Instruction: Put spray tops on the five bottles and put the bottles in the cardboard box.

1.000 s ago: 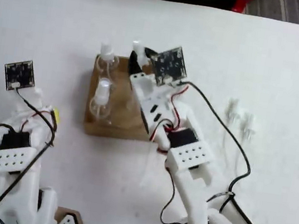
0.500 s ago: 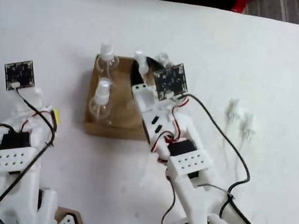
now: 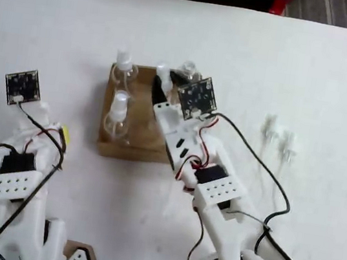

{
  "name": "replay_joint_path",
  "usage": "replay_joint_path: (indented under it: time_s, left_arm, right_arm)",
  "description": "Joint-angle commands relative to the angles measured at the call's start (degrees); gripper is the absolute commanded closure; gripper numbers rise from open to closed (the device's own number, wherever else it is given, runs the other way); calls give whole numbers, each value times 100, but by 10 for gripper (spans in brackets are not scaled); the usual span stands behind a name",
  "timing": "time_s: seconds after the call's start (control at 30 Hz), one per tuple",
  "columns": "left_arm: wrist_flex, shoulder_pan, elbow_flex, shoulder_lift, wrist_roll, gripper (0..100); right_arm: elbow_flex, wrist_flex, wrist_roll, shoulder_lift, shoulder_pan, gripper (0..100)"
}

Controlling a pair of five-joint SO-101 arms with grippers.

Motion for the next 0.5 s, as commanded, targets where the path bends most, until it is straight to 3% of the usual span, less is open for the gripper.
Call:
replay_joint_path:
  time_s: [0.0,0.47]
  left_arm:
    - [-176,75,-26,-66,-53,880]
    - [-176,75,-26,-66,-53,880]
  right_arm:
    - [-35,-110,-26,-224,40,878]
    - [-53,-40,9,-356,-4,837]
